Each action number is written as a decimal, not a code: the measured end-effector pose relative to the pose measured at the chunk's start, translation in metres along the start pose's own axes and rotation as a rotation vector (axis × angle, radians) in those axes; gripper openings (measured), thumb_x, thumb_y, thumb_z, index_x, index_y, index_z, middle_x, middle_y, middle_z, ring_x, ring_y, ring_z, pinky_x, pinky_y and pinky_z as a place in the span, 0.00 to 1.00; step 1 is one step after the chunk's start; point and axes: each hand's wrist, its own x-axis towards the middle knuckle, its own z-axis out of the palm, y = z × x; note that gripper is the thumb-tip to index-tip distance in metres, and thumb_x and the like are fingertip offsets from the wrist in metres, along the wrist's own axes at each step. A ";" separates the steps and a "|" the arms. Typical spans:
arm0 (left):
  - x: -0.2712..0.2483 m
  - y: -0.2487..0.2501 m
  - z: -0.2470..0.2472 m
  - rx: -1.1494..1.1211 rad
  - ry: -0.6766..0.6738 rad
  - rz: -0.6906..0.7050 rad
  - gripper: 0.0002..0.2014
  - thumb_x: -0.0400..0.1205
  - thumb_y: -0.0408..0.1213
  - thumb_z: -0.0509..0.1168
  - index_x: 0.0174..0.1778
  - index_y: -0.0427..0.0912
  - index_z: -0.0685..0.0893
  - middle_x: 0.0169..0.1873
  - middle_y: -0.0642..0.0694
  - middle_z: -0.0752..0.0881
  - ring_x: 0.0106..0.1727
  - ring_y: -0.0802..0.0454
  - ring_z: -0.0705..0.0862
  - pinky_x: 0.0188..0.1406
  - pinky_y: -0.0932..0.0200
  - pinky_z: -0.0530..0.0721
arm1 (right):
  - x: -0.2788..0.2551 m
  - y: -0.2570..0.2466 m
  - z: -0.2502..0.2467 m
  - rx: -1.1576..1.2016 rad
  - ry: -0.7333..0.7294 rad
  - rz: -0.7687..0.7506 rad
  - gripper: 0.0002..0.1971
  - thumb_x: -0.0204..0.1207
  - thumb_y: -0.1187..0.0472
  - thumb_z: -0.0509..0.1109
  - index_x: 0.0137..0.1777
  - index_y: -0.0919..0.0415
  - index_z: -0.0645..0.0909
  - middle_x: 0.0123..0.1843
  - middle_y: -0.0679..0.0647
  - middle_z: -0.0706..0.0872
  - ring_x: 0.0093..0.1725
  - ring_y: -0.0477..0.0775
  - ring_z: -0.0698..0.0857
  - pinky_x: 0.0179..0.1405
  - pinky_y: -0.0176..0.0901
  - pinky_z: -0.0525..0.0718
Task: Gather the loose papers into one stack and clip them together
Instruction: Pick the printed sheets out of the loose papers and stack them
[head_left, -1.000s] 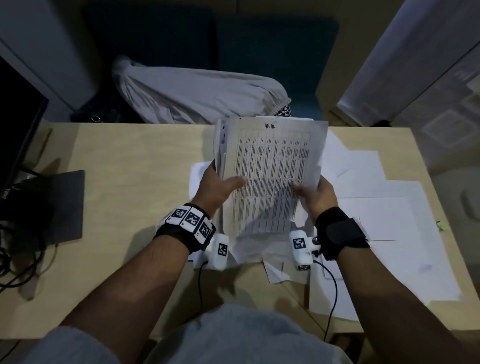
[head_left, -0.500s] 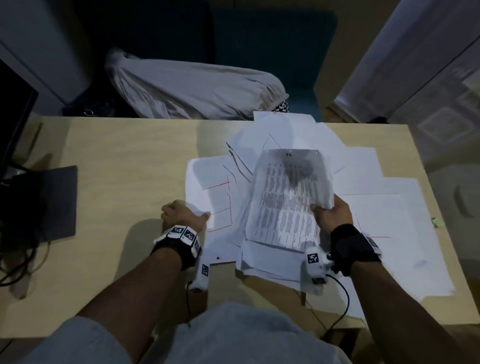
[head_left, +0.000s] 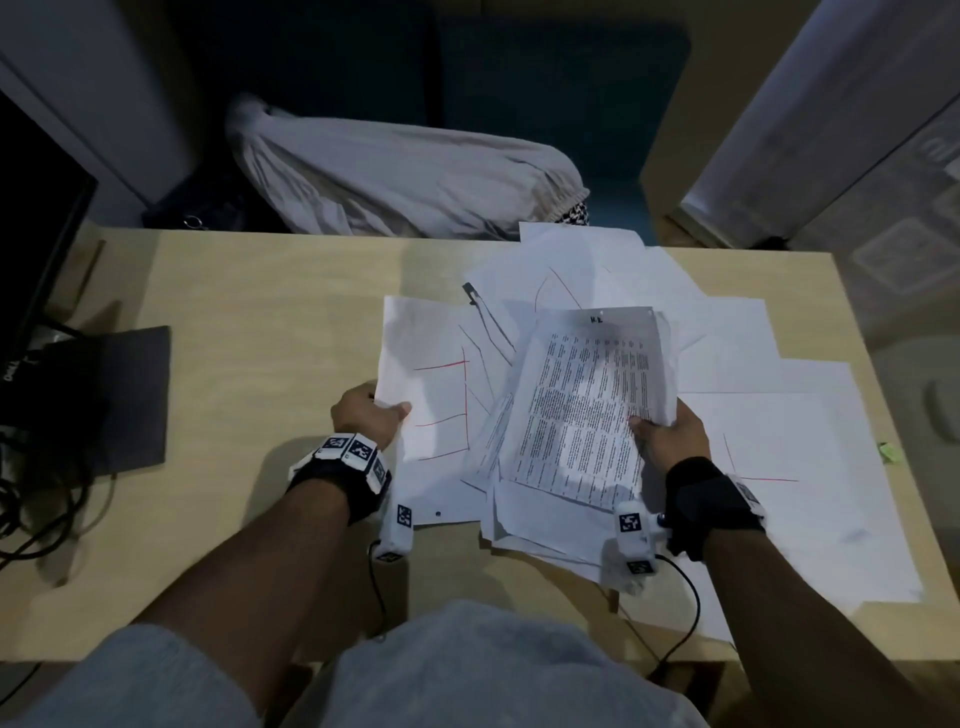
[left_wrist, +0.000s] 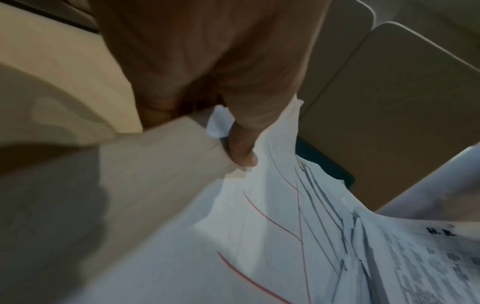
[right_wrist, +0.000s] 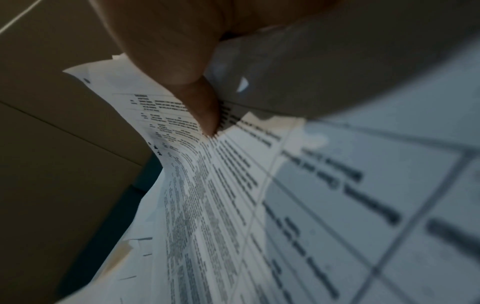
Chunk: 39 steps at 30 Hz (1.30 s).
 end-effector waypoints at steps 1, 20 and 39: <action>0.000 -0.005 -0.004 -0.029 0.024 -0.012 0.20 0.72 0.42 0.77 0.57 0.39 0.87 0.52 0.39 0.90 0.52 0.41 0.87 0.52 0.57 0.84 | 0.000 -0.001 0.001 0.014 -0.010 0.002 0.12 0.74 0.67 0.72 0.57 0.63 0.79 0.39 0.61 0.83 0.34 0.58 0.80 0.40 0.50 0.84; 0.009 -0.035 -0.044 -0.369 0.254 -0.063 0.17 0.84 0.33 0.61 0.66 0.28 0.78 0.64 0.32 0.82 0.68 0.36 0.79 0.69 0.53 0.73 | -0.022 -0.034 0.020 0.243 -0.195 -0.058 0.18 0.72 0.63 0.76 0.60 0.62 0.78 0.54 0.59 0.85 0.54 0.59 0.82 0.54 0.46 0.75; -0.014 0.009 -0.022 -0.315 0.047 -0.030 0.16 0.84 0.32 0.60 0.66 0.30 0.80 0.60 0.36 0.84 0.60 0.41 0.82 0.57 0.57 0.76 | -0.022 -0.044 0.004 0.408 -0.253 -0.191 0.16 0.73 0.74 0.71 0.59 0.61 0.79 0.50 0.46 0.86 0.49 0.40 0.83 0.36 0.21 0.82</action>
